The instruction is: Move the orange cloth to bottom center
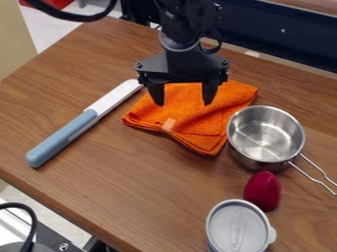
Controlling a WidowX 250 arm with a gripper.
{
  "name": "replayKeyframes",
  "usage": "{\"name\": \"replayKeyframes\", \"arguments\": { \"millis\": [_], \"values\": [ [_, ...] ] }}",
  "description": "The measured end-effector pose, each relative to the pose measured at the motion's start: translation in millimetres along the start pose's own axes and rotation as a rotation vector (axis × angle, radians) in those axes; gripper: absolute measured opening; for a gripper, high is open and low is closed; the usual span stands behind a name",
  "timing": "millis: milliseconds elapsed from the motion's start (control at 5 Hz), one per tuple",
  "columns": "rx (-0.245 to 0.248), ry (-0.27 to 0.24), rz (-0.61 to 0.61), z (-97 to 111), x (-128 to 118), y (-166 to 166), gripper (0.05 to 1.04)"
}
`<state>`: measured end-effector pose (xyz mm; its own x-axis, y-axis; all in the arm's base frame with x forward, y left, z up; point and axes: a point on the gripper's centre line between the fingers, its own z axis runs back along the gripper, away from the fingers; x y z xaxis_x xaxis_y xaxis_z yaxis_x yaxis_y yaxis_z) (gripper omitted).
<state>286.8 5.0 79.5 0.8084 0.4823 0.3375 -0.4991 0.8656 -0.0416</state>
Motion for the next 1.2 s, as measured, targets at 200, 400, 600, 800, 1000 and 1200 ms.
{"name": "replayKeyframes", "arguments": {
  "millis": [200, 400, 600, 800, 1000, 1200],
  "values": [
    [0.017, 0.025, -0.001, -7, -5, 2, 0.999],
    [0.045, 0.005, -0.005, -15, 12, -3, 0.999],
    [0.067, -0.007, -0.032, -28, 30, -3, 0.999],
    [0.075, 0.017, -0.135, -42, 39, -9, 0.953],
    [0.068, 0.029, -0.226, -60, 39, -13, 0.682],
    [0.054, 0.022, -0.245, -64, 41, -12, 0.394]
  ]
}}
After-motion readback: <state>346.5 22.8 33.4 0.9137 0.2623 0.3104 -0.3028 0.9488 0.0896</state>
